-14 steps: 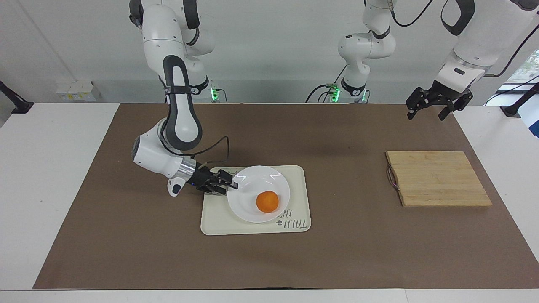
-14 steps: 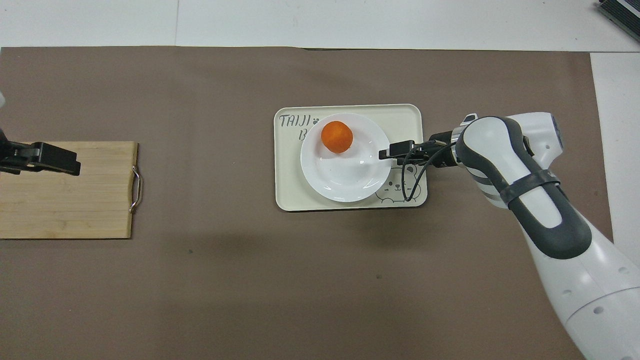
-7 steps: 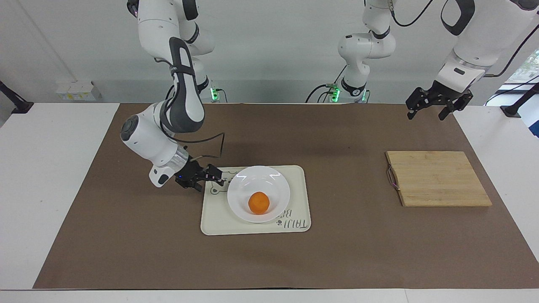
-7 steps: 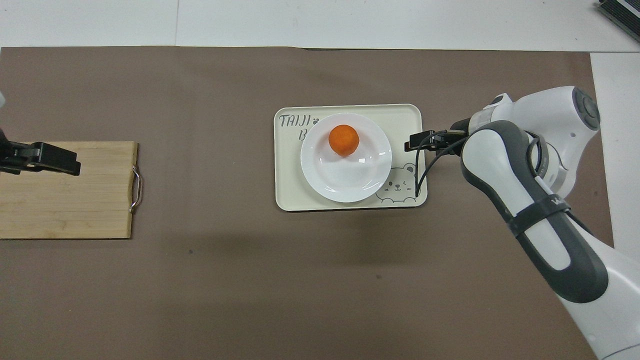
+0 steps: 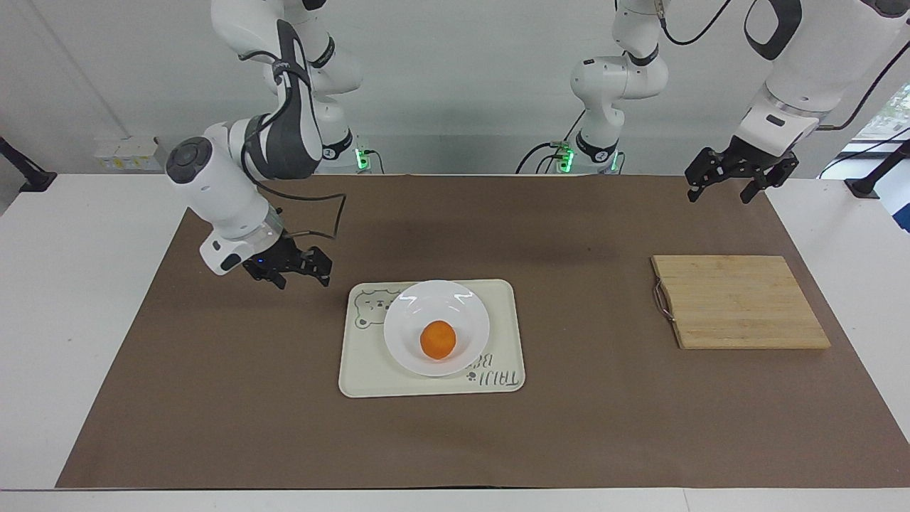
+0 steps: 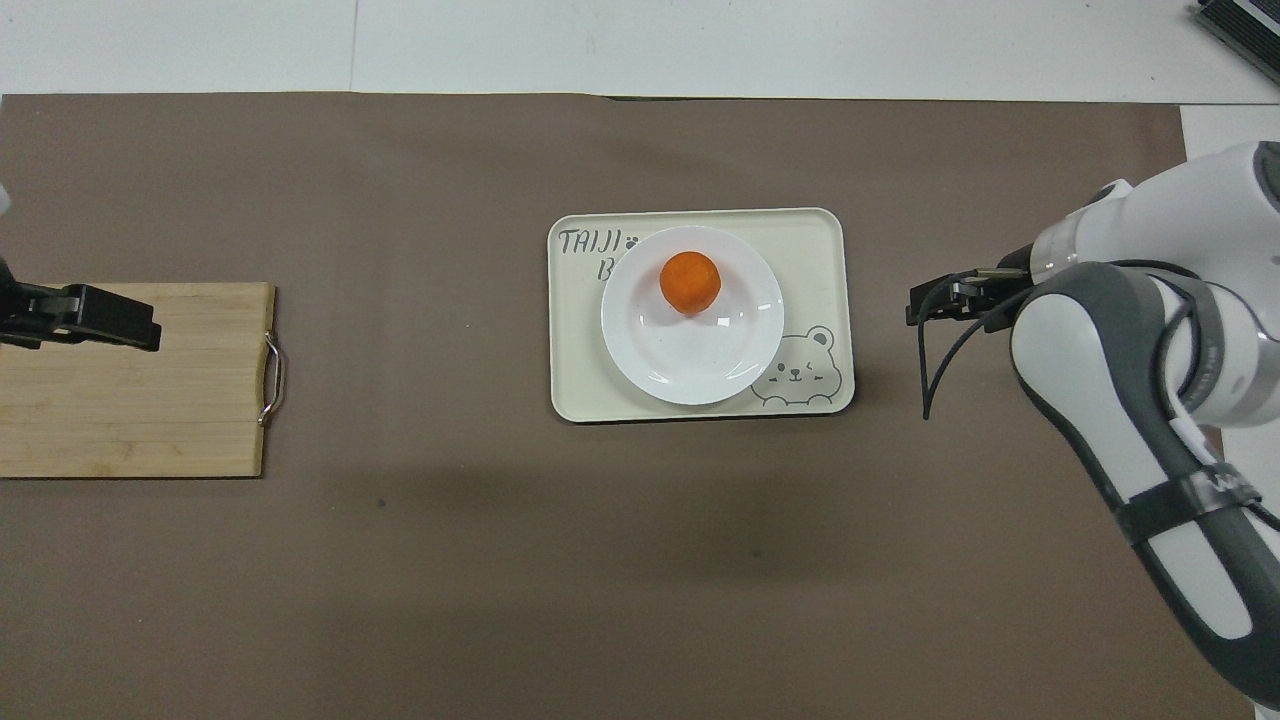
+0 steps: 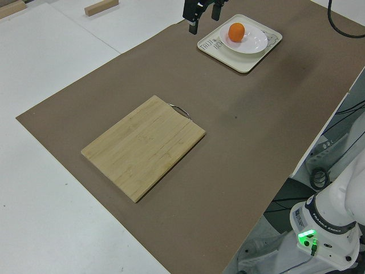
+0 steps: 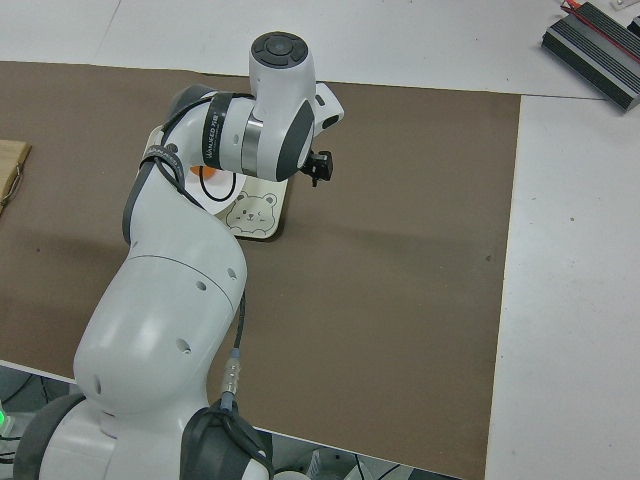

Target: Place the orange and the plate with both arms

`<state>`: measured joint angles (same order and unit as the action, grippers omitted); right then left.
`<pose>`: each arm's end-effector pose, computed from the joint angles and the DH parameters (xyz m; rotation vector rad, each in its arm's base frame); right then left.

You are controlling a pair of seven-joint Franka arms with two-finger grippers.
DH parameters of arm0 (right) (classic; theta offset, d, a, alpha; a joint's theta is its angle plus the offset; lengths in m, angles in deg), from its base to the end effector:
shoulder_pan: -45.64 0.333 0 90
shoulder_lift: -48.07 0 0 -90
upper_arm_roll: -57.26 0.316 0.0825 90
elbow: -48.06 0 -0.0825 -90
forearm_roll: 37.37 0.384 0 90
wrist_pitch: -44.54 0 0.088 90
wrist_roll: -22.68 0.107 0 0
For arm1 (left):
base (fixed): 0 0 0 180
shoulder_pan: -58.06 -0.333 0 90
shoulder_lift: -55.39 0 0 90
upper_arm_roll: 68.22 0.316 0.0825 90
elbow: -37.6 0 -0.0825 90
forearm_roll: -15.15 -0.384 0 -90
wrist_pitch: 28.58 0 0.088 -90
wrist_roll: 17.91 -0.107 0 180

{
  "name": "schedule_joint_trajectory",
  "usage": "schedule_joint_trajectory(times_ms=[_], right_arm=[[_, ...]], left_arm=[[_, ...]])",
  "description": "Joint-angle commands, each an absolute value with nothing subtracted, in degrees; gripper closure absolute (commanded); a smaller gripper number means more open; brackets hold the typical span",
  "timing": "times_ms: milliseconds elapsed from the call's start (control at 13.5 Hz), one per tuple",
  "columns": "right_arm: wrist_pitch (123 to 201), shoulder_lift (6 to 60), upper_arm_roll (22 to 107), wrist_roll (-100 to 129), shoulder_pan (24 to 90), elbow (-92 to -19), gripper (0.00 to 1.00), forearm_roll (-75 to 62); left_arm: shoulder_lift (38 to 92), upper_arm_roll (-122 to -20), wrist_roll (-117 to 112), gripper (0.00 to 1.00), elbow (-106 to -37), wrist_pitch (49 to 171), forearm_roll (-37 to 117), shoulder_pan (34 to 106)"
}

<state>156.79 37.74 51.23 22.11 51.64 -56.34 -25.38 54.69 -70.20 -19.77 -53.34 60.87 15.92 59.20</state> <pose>0.6049 0.0163 0.4343 -2.9657 0.1080 0.0604 0.5486 -0.0315 0.6227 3.1257 -0.1360 -0.0218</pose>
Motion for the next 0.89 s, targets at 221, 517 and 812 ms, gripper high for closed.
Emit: schedule_joint_trajectory(times_ms=[221,517,812], right_arm=[[153.71,45.15,51.64,23.12,46.97,-56.97,0.00,-33.76],[146.44,47.81,51.37,23.38,46.78,-51.28,0.00,-34.64],[134.75,48.25,50.94,23.38,46.78,-42.40,0.00,-35.43]], left_arm=[[55.04,-70.07,-20.46,0.00,-52.67,60.90,15.50,59.29],[55.04,-70.07,-20.46,0.00,-52.67,60.90,15.50,59.29],[55.04,-70.07,-20.46,0.00,-52.67,60.90,15.50,59.20]])
